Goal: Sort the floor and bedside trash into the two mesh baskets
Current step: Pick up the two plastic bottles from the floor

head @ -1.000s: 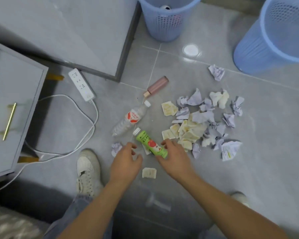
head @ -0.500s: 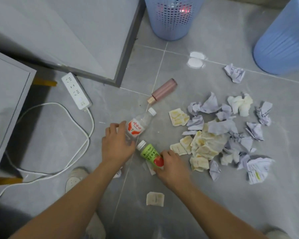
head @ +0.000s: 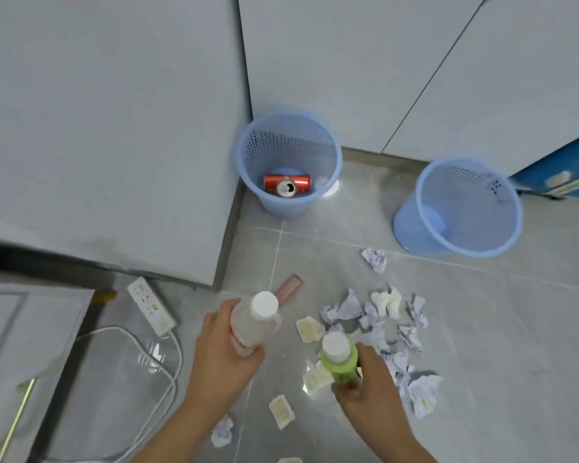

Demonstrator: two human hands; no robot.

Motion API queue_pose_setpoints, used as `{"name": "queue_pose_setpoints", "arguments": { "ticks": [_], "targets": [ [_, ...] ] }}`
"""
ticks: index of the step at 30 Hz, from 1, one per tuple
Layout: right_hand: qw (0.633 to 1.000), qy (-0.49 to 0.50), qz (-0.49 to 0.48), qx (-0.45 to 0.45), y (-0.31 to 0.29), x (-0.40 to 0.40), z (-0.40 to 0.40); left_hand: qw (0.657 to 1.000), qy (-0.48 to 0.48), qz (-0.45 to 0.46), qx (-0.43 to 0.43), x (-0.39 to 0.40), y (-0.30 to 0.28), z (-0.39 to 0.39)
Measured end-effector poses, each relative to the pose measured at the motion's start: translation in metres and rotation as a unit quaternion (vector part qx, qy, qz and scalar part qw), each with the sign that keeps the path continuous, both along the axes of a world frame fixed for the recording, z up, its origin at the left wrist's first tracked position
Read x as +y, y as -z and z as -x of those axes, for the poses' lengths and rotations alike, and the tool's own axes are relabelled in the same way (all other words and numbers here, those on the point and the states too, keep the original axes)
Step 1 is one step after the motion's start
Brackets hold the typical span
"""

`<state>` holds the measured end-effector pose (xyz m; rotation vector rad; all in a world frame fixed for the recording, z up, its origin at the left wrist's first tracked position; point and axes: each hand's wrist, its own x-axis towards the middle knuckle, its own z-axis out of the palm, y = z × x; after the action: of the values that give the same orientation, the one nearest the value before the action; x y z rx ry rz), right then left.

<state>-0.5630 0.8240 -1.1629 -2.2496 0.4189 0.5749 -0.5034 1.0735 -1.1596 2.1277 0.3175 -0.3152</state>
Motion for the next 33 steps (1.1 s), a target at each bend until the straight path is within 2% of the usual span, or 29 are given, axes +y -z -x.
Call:
{"name": "queue_pose_setpoints", "arguments": {
  "ticks": [3, 6, 9, 13, 16, 19, 22, 27, 30, 33],
  "targets": [
    [0.995, 0.048, -0.019, -0.08, -0.055, -0.002, -0.049, 0.997, -0.021, 0.045, -0.064, -0.011, -0.067, -0.062],
    [0.981, 0.111, -0.089, -0.135, -0.085, -0.002, -0.112, 0.988, -0.045, 0.083, -0.125, -0.019, -0.099, -0.138],
    [0.961, 0.121, -0.154, -0.194, -0.09, -0.001, -0.184, 0.981, -0.056, 0.128, -0.136, -0.027, -0.09, -0.203],
    [0.94, 0.112, -0.203, -0.25, -0.069, -0.001, -0.277, 0.976, -0.103, 0.116, -0.156, -0.04, -0.045, -0.261],
    [0.936, 0.117, -0.17, -0.285, -0.037, 0.0, -0.329, 0.976, -0.131, 0.083, -0.151, -0.043, -0.004, -0.282],
    [0.953, 0.073, -0.12, -0.268, 0.003, 0.003, -0.361, 0.981, -0.125, 0.041, -0.139, -0.041, 0.035, -0.29],
    [0.968, 0.008, -0.043, -0.246, 0.043, 0.007, -0.375, 0.985, -0.099, -0.046, -0.135, -0.041, 0.064, -0.296],
    [0.968, -0.082, 0.101, -0.215, 0.085, 0.011, -0.381, 0.974, -0.069, -0.177, -0.121, -0.05, 0.091, -0.307],
    [0.959, -0.099, 0.138, -0.227, 0.096, 0.013, -0.386, 0.968, -0.063, -0.214, -0.115, -0.048, 0.102, -0.311],
    [0.958, -0.105, 0.13, -0.234, 0.101, 0.015, -0.386, 0.965, -0.038, -0.24, -0.101, -0.045, 0.109, -0.308]
  ]
}}
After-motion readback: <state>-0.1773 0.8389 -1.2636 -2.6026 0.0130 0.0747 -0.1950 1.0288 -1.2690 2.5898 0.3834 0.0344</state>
